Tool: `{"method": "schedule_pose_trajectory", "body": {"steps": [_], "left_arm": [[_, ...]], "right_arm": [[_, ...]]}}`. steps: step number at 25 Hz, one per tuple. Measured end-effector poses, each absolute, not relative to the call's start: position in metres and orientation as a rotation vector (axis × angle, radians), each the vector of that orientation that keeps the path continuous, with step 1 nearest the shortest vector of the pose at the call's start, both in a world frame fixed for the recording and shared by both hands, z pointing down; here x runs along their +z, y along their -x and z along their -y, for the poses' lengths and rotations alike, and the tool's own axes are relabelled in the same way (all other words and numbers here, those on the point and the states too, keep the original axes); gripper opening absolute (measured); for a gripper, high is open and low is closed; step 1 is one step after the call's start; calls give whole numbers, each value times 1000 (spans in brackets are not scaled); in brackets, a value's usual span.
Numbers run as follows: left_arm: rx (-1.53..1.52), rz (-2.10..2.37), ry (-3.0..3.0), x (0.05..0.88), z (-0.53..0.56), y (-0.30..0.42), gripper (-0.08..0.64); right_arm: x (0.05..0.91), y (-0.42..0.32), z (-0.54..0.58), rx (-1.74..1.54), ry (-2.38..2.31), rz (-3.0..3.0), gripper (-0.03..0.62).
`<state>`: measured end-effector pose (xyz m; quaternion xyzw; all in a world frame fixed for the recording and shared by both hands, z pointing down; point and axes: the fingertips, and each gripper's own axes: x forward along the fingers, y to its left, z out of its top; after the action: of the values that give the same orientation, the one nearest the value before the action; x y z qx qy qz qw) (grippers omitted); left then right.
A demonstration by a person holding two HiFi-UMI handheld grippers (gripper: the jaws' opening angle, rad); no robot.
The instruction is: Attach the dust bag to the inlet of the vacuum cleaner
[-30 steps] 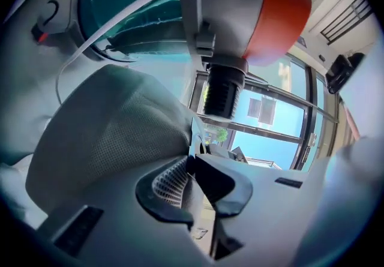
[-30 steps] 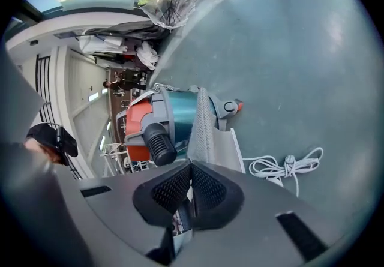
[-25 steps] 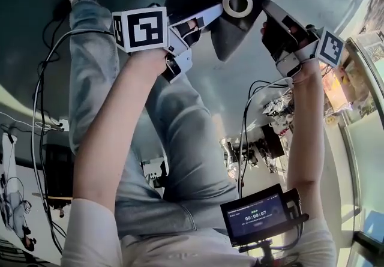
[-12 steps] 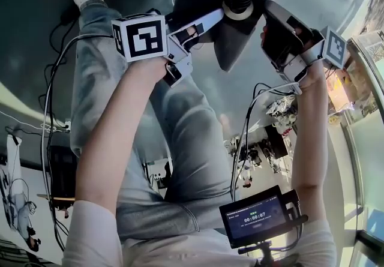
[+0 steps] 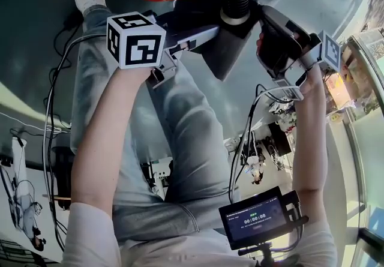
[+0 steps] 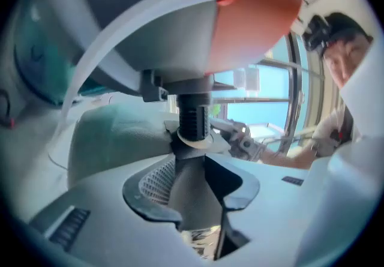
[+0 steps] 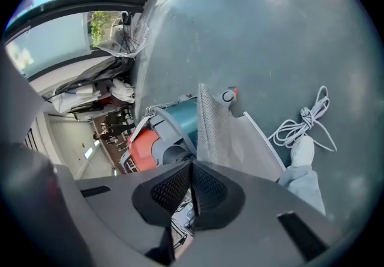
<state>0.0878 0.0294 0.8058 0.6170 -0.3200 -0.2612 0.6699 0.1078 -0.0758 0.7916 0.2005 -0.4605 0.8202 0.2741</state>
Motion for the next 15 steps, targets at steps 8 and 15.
{"method": "schedule_pose_trajectory", "body": {"steps": [8, 15], "left_arm": [[262, 1126, -2046, 818, -35, -81, 137], [777, 1235, -2274, 829, -31, -75, 135]], "right_arm": [[790, -106, 75, 2224, -533, 1231, 17], [790, -105, 75, 2235, -519, 1234, 17]]}}
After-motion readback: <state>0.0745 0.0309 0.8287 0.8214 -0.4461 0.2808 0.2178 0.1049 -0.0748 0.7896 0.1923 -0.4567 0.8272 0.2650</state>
